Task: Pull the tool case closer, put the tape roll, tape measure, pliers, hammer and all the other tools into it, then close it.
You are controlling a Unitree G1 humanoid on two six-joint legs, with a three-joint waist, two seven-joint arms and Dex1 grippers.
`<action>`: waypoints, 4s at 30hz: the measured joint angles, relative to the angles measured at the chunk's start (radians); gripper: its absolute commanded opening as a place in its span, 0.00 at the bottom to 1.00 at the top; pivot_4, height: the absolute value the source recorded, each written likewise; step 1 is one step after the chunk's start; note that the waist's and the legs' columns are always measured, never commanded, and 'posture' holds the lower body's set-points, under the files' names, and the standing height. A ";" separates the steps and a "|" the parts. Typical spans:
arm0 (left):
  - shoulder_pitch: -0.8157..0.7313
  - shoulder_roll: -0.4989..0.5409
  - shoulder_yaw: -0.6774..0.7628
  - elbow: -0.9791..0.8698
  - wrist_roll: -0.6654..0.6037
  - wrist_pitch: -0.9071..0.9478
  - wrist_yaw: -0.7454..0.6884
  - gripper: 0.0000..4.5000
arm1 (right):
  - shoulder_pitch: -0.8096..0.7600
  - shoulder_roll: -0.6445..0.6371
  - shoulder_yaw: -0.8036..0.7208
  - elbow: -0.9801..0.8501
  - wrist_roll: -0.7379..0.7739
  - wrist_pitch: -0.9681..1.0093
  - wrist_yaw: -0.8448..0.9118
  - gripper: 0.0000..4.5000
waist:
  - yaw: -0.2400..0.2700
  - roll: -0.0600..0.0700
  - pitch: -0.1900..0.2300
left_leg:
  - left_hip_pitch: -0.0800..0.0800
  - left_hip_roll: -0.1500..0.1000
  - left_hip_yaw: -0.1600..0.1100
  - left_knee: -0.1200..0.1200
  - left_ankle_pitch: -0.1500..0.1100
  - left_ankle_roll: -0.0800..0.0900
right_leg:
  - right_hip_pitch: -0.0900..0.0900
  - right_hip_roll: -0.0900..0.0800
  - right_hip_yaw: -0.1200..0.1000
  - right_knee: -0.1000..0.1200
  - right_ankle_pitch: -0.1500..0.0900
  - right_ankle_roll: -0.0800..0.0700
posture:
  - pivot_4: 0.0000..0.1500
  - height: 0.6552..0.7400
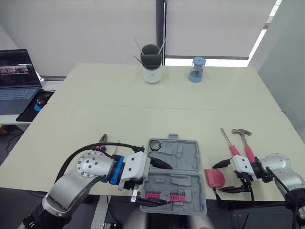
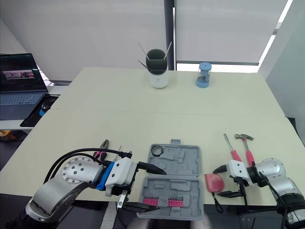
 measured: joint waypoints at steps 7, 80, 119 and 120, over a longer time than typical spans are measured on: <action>0.004 0.021 0.000 -0.024 -0.004 0.009 0.001 1.00 | 0.003 0.021 0.000 0.022 0.000 -0.048 -0.029 0.99 | 0.000 0.000 0.000 | 0.000 0.000 0.000 0.000 0.000 0.000 | 0.000 0.000 0.000 0.000 0.000 0.000 | 1.00 1.00; -0.073 -0.059 0.095 0.211 0.061 -0.078 0.103 1.00 | -0.349 0.103 0.361 -0.514 -0.394 0.820 -0.356 0.78 | -0.002 0.002 0.001 | -0.007 -0.001 -0.007 0.000 0.001 -0.002 | -0.004 -0.001 -0.003 -0.002 0.000 0.000 | 1.00 1.00; -0.195 -0.105 0.078 0.296 0.107 -0.106 0.080 1.00 | -0.038 0.219 0.003 -0.519 -0.075 0.516 -0.536 0.29 | -0.003 0.002 0.001 | -0.006 -0.001 -0.006 0.000 0.001 -0.001 | -0.004 0.000 -0.003 0.000 0.000 0.000 | 1.00 1.00; -0.195 -0.105 0.076 0.300 0.109 -0.107 0.079 1.00 | -0.039 0.223 0.003 -0.506 -0.077 0.506 -0.541 0.29 | -0.003 0.002 0.001 | -0.006 -0.001 -0.006 0.000 0.001 -0.001 | -0.004 0.000 -0.003 0.000 0.000 0.000 | 1.00 1.00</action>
